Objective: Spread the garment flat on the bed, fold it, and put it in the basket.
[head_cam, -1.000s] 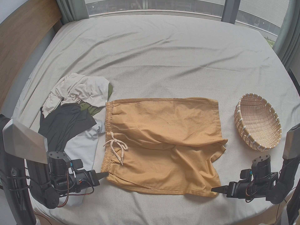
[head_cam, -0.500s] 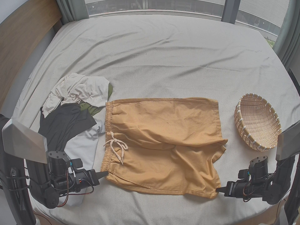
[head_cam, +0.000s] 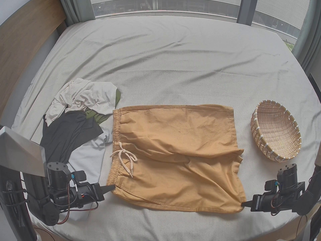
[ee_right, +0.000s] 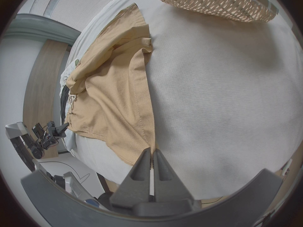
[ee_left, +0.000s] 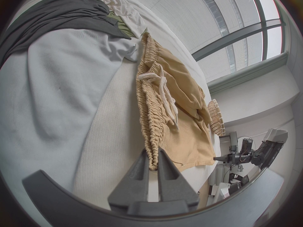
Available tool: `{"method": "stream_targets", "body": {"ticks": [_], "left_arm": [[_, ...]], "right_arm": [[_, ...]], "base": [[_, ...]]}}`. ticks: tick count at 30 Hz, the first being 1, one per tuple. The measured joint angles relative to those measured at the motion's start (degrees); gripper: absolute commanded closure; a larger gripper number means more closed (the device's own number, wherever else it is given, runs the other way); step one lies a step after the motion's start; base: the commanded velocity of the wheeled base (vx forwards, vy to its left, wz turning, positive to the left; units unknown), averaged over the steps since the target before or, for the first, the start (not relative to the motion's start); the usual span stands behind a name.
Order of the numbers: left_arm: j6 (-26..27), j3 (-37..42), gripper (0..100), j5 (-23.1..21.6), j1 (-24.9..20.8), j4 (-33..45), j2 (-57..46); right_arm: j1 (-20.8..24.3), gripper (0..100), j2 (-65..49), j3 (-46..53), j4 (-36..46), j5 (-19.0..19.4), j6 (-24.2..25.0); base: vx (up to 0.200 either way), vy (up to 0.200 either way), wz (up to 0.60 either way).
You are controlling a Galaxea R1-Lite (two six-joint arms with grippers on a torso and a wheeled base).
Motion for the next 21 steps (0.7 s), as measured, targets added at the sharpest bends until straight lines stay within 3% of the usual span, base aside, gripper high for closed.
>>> {"method": "stream_targets", "body": {"ticks": [5, 19, 20, 21], "left_arm": [[3.1, 3.0, 100, -0.5, -0.4, 0.1, -1.3], [5.7, 3.8, 100, -0.5, 0.0, 0.1, -0.5], [5.7, 3.8, 0, -0.4, 0.0, 0.1, -0.5], [5.9, 3.8, 0, -0.4, 0.1, 0.1, -0.4]], "right_arm": [[-2.0, 100, -4.3, 0.0, 3.2, 0.0, -1.9], [-1.0, 100, -6.8, 0.0, 7.1, 0.0, -2.1], [-0.9, 100, -6.8, 0.0, 7.1, 0.1, -2.1], [-0.8, 100, -6.8, 0.0, 7.2, 0.0, -2.2]], "base": [[0.000, 0.000, 0.00], [0.000, 0.000, 0.00], [0.000, 0.000, 0.00], [0.000, 0.000, 0.00]]}}
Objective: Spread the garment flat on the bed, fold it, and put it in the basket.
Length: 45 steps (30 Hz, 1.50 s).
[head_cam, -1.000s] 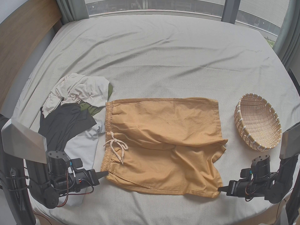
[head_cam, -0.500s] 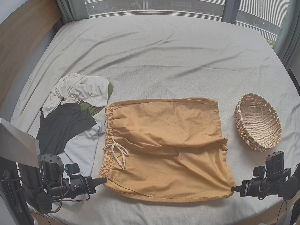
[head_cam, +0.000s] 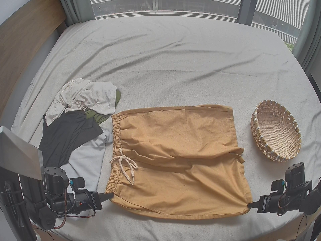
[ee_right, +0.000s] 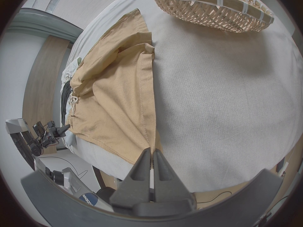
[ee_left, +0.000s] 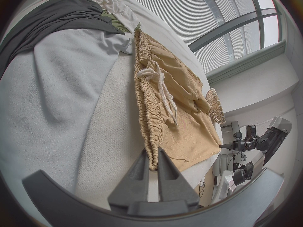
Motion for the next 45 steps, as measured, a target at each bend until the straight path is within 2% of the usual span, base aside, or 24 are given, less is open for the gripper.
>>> {"method": "stream_targets", "body": {"ticks": [1, 8, 17, 23, 27, 28, 39, 45], "left_arm": [[0.2, 0.0, 0, 0.0, 0.0, 0.0, 0.0], [0.6, -0.6, 0, 0.2, 0.7, 0.0, -0.1], [0.4, -3.4, 0, 0.2, 3.1, -0.1, -1.8], [0.4, -4.1, 0, 0.3, 2.6, -0.1, -2.1], [0.4, -4.4, 0, 0.3, 2.3, -0.1, -2.2], [0.4, -4.4, 0, 0.3, 2.2, -0.1, -2.2], [0.4, -4.6, 0, 0.3, 1.7, -0.1, -2.3], [0.5, -4.6, 0, 0.2, 1.3, -0.1, -2.4]], "right_arm": [[0.1, 0, 0.0, 0.0, 0.0, 0.0, -0.1], [-0.2, 0, -0.2, -0.1, -1.6, 0.1, 0.0], [-4.4, 0, 0.0, -5.9, -8.6, 0.5, 0.1], [-5.2, 0, 3.7, -10.3, -11.8, 0.5, 0.1], [-5.3, 0, 7.9, -12.9, -16.8, 0.5, -0.3], [-5.4, 100, 9.2, -13.5, -18.0, 0.5, -0.5], [-6.4, 100, 20.7, -20.0, -25.4, 0.5, -2.4], [-7.2, 100, 23.3, -21.2, -26.1, 0.5, -2.5]], "base": [[0.000, 0.000, 0.00], [0.000, 0.000, 0.00], [0.000, 0.000, 0.00], [0.000, 0.000, 0.00], [0.000, 0.000, 0.00], [0.000, 0.000, 0.00], [0.000, 0.000, 0.00], [0.000, 0.000, 0.00]]}}
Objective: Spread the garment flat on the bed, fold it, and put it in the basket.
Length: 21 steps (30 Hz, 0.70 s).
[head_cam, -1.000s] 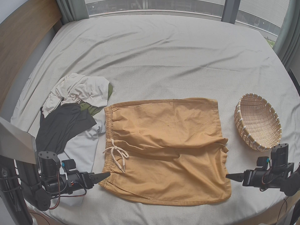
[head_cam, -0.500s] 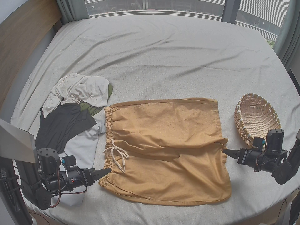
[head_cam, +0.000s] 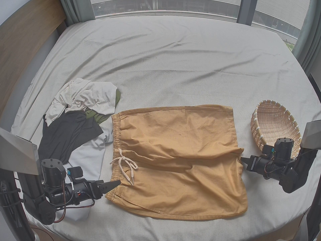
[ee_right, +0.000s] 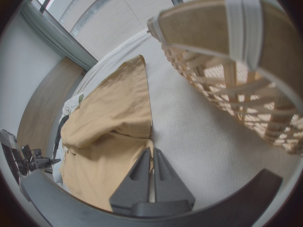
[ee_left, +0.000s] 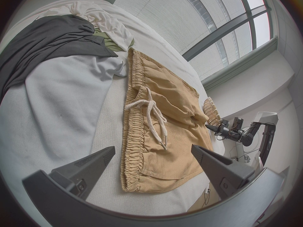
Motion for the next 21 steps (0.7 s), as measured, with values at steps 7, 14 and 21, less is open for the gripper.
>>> {"method": "stream_targets", "body": {"ticks": [7, 14, 21], "left_arm": [[0.0, 0.0, 0, 0.0, -0.1, 0.0, 0.0], [0.1, 0.1, 0, 0.0, -0.1, 0.0, 0.1], [0.2, 0.1, 0, 0.1, -0.2, 0.0, 0.2]], "right_arm": [[-0.4, 100, -0.1, -0.4, -1.1, 0.0, 0.0], [-0.5, 100, -0.6, -2.1, -1.3, -0.1, 0.0], [-0.5, 100, -0.6, -3.9, -1.2, -0.4, 0.1]], "base": [[0.000, 0.000, 0.00], [0.000, 0.000, 0.00], [0.000, 0.000, 0.00]]}}
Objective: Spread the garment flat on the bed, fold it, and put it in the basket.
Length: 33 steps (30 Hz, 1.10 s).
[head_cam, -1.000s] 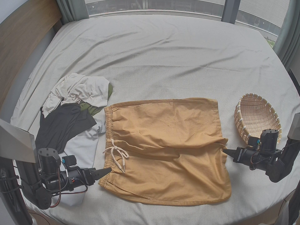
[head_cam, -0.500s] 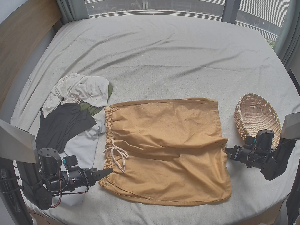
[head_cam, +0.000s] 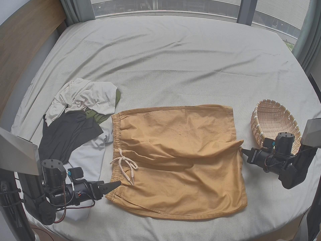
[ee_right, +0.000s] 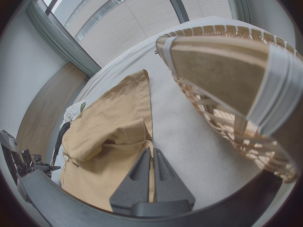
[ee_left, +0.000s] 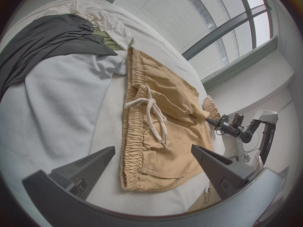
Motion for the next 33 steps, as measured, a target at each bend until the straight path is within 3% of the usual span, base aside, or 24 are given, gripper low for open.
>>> {"method": "stream_targets", "body": {"ticks": [6, 7, 33], "left_arm": [[0.2, 0.3, 0, 0.0, 0.0, 0.0, 0.2], [0.2, 0.3, 0, 0.0, 0.0, 0.0, 0.2], [-3.2, 4.5, 0, 0.2, -1.1, 0.0, 2.3]], "right_arm": [[0.0, 100, -0.1, 0.4, -0.1, 0.0, 0.0], [0.0, 0, -0.2, 0.7, -0.2, 0.0, 0.0], [5.0, 0, -17.3, 22.5, -0.4, 0.3, 1.0]], "base": [[0.000, 0.000, 0.00], [0.000, 0.000, 0.00], [0.000, 0.000, 0.00]]}}
